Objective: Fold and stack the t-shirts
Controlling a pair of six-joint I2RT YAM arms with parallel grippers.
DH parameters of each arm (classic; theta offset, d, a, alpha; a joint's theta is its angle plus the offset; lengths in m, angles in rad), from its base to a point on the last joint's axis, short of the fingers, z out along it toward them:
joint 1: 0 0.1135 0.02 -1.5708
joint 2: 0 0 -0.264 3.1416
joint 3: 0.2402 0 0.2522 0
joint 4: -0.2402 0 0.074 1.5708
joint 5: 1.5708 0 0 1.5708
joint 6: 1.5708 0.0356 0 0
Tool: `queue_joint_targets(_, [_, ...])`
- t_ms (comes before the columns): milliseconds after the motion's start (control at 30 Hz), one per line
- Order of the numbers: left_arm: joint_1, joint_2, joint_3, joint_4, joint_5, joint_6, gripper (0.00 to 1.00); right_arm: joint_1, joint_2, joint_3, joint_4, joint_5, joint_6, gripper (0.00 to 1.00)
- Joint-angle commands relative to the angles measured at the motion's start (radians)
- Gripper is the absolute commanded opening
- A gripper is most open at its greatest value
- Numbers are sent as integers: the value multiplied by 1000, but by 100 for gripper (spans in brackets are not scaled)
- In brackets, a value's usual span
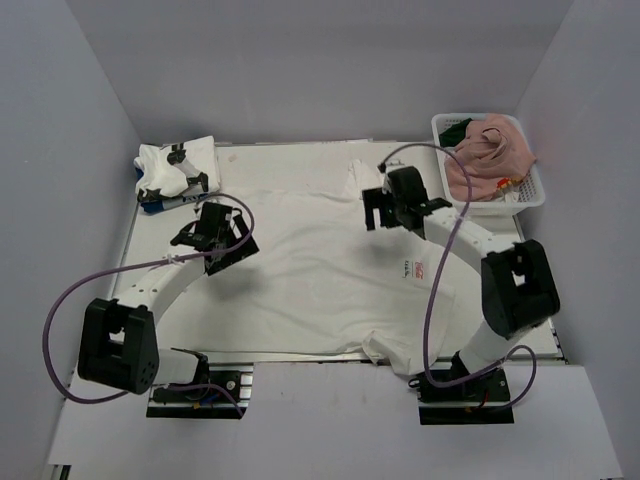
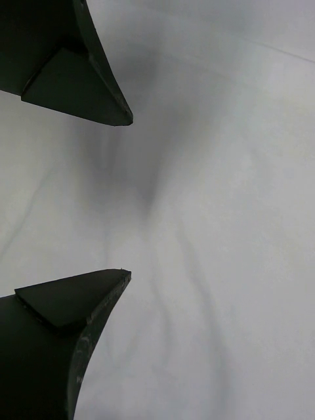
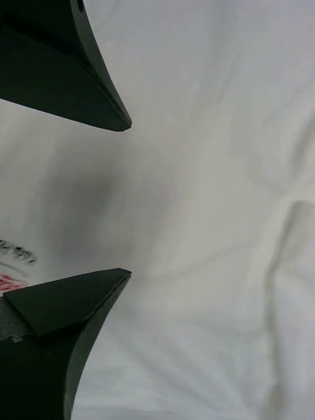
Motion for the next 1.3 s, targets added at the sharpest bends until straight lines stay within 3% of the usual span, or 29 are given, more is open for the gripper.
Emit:
queue_joint_targets(0, [-2, 53, 93, 110, 11, 63, 100, 14, 129, 209, 44, 27, -89, 91])
queue_joint_targets(167, [-2, 188, 146, 173, 31, 96, 100, 2, 394, 437, -26, 135, -81, 91])
queue_joint_targets(200, [-2, 227, 161, 189, 40, 96, 100, 4, 447, 565, -60, 146, -81, 91])
queue_joint_targets(467, [-2, 349, 182, 216, 51, 107, 100, -6, 629, 761, -99, 175, -84, 85])
queue_joint_targets(667, [9, 386, 193, 163, -13, 107, 100, -16, 702, 795, -125, 176, -90, 57])
queue_joint_targets(767, [9, 396, 181, 163, -13, 107, 100, -22, 707, 799, -134, 158, -100, 34])
queue_joint_targets(800, [9, 396, 181, 163, -13, 107, 100, -29, 707, 798, -134, 167, -101, 22])
queue_joint_targets(900, [9, 396, 163, 163, -13, 107, 100, -32, 689, 799, -113, 221, -109, 3])
queue_joint_targets(1067, [9, 405, 153, 153, -22, 107, 100, -64, 673, 836, -93, 322, -162, 0])
queue_joint_targets(1267, [9, 414, 153, 144, -22, 98, 100, -117, 737, 913, 48, 373, -306, 0])
